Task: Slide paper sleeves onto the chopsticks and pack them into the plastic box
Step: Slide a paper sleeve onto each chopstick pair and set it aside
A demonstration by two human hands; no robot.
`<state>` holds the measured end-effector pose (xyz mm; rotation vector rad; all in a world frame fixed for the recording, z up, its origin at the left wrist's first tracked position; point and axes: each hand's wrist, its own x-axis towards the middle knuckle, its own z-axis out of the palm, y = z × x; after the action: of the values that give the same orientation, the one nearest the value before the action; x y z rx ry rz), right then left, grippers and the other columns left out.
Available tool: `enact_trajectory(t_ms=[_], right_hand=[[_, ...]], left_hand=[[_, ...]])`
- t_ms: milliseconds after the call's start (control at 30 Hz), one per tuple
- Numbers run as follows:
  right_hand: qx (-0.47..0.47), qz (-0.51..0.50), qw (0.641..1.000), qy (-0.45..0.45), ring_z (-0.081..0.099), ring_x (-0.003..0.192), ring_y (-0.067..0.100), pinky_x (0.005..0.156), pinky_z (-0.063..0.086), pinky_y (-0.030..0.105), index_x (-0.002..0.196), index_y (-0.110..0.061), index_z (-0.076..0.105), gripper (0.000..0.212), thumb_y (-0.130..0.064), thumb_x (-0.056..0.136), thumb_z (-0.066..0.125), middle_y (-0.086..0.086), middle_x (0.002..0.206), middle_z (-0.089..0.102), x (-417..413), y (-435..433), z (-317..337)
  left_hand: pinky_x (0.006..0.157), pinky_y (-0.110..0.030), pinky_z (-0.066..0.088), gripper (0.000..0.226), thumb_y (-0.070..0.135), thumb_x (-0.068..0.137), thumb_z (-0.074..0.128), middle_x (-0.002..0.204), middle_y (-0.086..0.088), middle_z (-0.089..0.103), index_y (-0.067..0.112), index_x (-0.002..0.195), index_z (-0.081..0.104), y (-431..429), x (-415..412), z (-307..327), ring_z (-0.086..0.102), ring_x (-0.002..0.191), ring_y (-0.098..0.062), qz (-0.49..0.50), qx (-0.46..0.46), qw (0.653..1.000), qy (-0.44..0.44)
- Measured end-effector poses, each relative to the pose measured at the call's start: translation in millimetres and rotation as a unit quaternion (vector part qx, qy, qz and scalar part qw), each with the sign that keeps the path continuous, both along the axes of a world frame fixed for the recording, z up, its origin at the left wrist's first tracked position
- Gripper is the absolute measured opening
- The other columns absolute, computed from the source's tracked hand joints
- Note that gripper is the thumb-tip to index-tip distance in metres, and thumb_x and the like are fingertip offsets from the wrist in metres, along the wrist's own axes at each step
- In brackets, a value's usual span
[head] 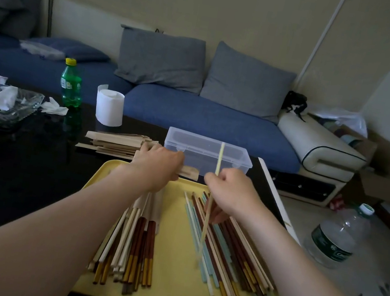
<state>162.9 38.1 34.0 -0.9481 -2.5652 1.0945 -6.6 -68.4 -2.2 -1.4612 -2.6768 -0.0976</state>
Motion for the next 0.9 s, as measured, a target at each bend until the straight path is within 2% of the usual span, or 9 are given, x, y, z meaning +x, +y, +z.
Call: enact_trajectory(t_ms=[100, 200, 267, 333, 433, 567, 667, 800, 900], right_hand=[[0.118, 0.071, 0.989, -0.044, 0.064, 0.048, 0.018, 0.044, 0.051, 0.025, 0.072, -0.016, 0.052, 0.030, -0.029, 0.097, 0.062, 0.002, 0.063, 0.063, 8, 6, -1], [0.159, 0.091, 0.979, -0.092, 0.061, 0.053, 0.023, 0.048, 0.053, 0.030, 0.069, -0.017, 0.057, 0.029, -0.033, 0.091, 0.066, 0.004, 0.066, 0.059, 16, 14, -4], [0.145, 0.095, 0.979, -0.104, 0.068, 0.061, 0.029, 0.051, 0.059, 0.032, 0.072, -0.015, 0.061, 0.030, -0.036, 0.092, 0.069, 0.005, 0.069, 0.061, 20, 17, -4], [0.132, 0.109, 0.979, -0.111, 0.070, 0.064, 0.026, 0.050, 0.059, 0.028, 0.072, -0.014, 0.063, 0.030, -0.035, 0.093, 0.071, 0.004, 0.069, 0.062, 22, 21, -5], [0.133, 0.125, 0.977, -0.106, 0.066, 0.060, 0.020, 0.051, 0.055, 0.026, 0.072, -0.010, 0.065, 0.030, -0.032, 0.091, 0.072, 0.002, 0.066, 0.062, 21, 23, -8], [0.129, 0.129, 0.977, -0.107, 0.063, 0.060, 0.018, 0.049, 0.052, 0.023, 0.082, 0.002, 0.068, 0.034, -0.030, 0.092, 0.071, 0.005, 0.069, 0.063, 19, 22, -9], [0.123, 0.135, 0.977, -0.110, 0.064, 0.061, 0.017, 0.051, 0.054, 0.024, 0.083, -0.001, 0.070, 0.031, -0.031, 0.094, 0.071, 0.005, 0.071, 0.065, 18, 22, -10], [0.103, 0.132, 0.981, -0.102, 0.062, 0.054, 0.007, 0.051, 0.050, 0.021, 0.082, -0.009, 0.071, 0.024, -0.028, 0.096, 0.070, -0.003, 0.064, 0.065, 15, 22, -9], [0.030, 0.128, 0.989, -0.074, 0.072, 0.058, 0.009, 0.057, 0.054, 0.022, 0.091, -0.010, 0.076, 0.021, -0.024, 0.103, 0.066, 0.001, 0.067, 0.075, 13, 19, -9]], left_hand=[[0.117, -0.060, 0.031, 0.021, 0.029, 0.101, 0.062, 0.120, -0.005, 0.064, 0.027, 0.120, 0.055, 4, 1, 1, 0.055, 0.124, -0.034, 0.019, 0.009, 1.000, 0.023], [0.120, -0.060, 0.029, 0.025, 0.017, 0.099, 0.064, 0.115, -0.004, 0.061, 0.028, 0.120, 0.057, 8, 3, 3, 0.053, 0.125, -0.034, 0.036, 0.033, 0.999, 0.016], [0.121, -0.059, 0.027, 0.029, 0.012, 0.097, 0.066, 0.120, -0.004, 0.062, 0.028, 0.119, 0.057, 9, 4, 3, 0.051, 0.126, -0.033, 0.036, 0.039, 0.999, 0.006], [0.122, -0.059, 0.026, 0.028, 0.011, 0.097, 0.067, 0.123, -0.003, 0.061, 0.031, 0.112, 0.053, 8, 4, 3, 0.050, 0.126, -0.031, 0.031, 0.050, 0.998, -0.002], [0.122, -0.060, 0.027, 0.032, 0.011, 0.098, 0.066, 0.113, 0.000, 0.056, 0.033, 0.102, 0.043, 6, 3, 3, 0.050, 0.124, -0.029, 0.018, 0.075, 0.997, -0.008], [0.124, -0.059, 0.023, 0.034, 0.007, 0.097, 0.066, 0.108, 0.005, 0.046, 0.034, 0.103, 0.046, 4, 4, 5, 0.047, 0.125, -0.027, -0.004, 0.089, 0.996, -0.026], [0.126, -0.057, 0.020, 0.036, 0.006, 0.096, 0.068, 0.113, 0.004, 0.051, 0.034, 0.104, 0.047, 4, 5, 6, 0.046, 0.126, -0.025, -0.014, 0.090, 0.995, -0.032], [0.122, -0.050, 0.028, 0.037, 0.007, 0.094, 0.071, 0.114, 0.004, 0.053, 0.035, 0.104, 0.048, 5, 4, 5, 0.046, 0.122, -0.023, -0.028, 0.101, 0.994, -0.017], [0.119, -0.045, 0.028, 0.029, 0.012, 0.095, 0.071, 0.117, 0.006, 0.054, 0.034, 0.111, 0.060, 6, 3, 3, 0.045, 0.125, -0.022, -0.056, 0.105, 0.993, 0.007]])
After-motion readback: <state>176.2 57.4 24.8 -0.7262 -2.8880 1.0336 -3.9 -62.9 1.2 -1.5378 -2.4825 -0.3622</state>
